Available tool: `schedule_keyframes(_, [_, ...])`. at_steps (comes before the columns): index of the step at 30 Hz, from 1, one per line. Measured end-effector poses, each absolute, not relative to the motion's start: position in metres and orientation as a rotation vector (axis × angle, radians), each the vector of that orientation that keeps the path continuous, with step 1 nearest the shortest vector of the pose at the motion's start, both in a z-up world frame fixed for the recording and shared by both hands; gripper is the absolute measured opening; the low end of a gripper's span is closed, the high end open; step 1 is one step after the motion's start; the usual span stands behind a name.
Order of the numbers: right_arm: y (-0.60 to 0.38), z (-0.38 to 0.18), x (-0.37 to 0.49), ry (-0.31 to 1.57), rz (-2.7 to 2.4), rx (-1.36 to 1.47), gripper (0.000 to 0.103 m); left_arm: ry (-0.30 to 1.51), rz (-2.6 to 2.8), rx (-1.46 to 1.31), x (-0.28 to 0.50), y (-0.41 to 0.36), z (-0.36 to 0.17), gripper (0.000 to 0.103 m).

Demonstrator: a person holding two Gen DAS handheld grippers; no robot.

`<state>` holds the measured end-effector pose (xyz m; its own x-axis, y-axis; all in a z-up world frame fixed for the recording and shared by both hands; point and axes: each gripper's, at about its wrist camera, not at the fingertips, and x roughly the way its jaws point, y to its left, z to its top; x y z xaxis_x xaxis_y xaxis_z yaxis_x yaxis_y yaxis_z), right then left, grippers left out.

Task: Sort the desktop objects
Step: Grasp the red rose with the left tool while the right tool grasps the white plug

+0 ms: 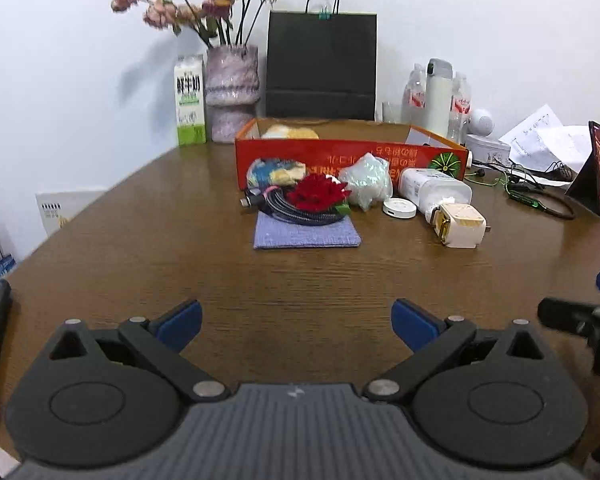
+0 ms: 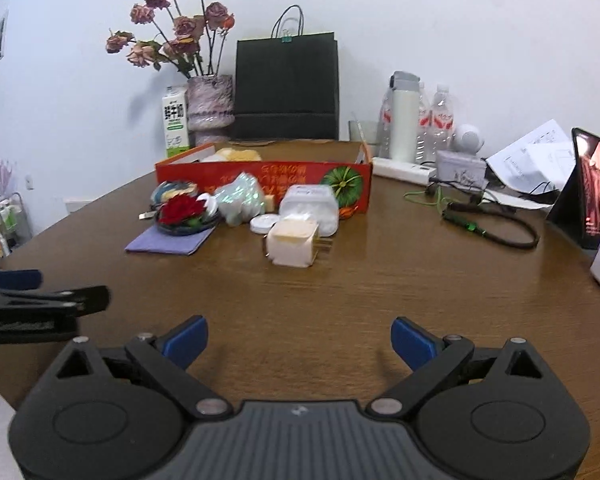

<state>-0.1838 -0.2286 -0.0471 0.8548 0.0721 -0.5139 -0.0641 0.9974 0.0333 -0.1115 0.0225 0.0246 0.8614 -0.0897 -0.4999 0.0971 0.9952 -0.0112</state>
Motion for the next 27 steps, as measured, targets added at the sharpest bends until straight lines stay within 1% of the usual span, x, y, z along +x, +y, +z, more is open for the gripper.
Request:
schedule_keyframes(4, [-0.225, -0.042, -0.173, 0.536, 0.086, 0.021, 0.095, 0.510, -0.127, -0.018, -0.107, 0.024, 0.027, 0.103])
schedule_keyframes(7, [-0.224, -0.040, -0.158, 0.542, 0.097, 0.024, 0.094, 0.526, -0.154, -0.028, -0.094, 0.024, 0.032, 0.093])
schedule_keyframes(8, [-0.223, -0.038, -0.151, 0.542, 0.095, 0.022, 0.094, 0.524, -0.166, -0.034, -0.087, 0.024, 0.035, 0.088])
schedule_keyframes(10, [-0.223, -0.034, -0.130, 0.543, 0.095, 0.019, 0.092, 0.521, -0.199, -0.039, -0.063, 0.022, 0.041, 0.087])
schedule_keyframes(13, [-0.220, -0.033, -0.098, 0.556, 0.082, -0.001, 0.091, 0.511, -0.255, -0.014, -0.022, 0.019, 0.045, 0.086])
schedule_keyframes(15, [-0.219, -0.036, -0.077, 0.577, 0.071, -0.011, 0.084, 0.520, -0.278, -0.038, 0.004, 0.019, 0.045, 0.087])
schedule_keyframes(17, [-0.219, -0.040, -0.059, 0.596, 0.064, -0.007, 0.082, 0.575, -0.307, -0.075, 0.034, 0.020, 0.041, 0.084])
schedule_keyframes(19, [-0.218, -0.045, -0.044, 0.621, 0.064, -0.005, 0.080, 0.628, -0.299, -0.106, 0.055, 0.021, 0.035, 0.073])
schedule_keyframes(20, [-0.218, -0.048, -0.041, 0.626, 0.062, -0.004, 0.078, 0.634, -0.293, -0.119, 0.062, 0.022, 0.033, 0.065])
schedule_keyframes(22, [-0.218, -0.052, -0.034, 0.642, 0.069, 0.009, 0.073, 0.619, -0.292, -0.132, 0.068, 0.024, 0.031, 0.062])
schedule_keyframes(23, [-0.218, -0.054, -0.032, 0.644, 0.071, 0.019, 0.067, 0.619, -0.315, -0.138, 0.070, 0.024, 0.030, 0.053])
schedule_keyframes(24, [-0.218, -0.054, -0.031, 0.638, 0.073, 0.020, 0.067, 0.621, -0.331, -0.145, 0.072, 0.024, 0.028, 0.048])
schedule_keyframes(25, [-0.217, -0.055, -0.031, 0.633, 0.074, 0.014, 0.067, 0.626, -0.323, -0.149, 0.073, 0.024, 0.027, 0.046])
schedule_keyframes(27, [-0.217, -0.055, -0.032, 0.627, 0.076, 0.016, 0.066, 0.602, -0.329, -0.135, 0.067, 0.024, 0.030, 0.032])
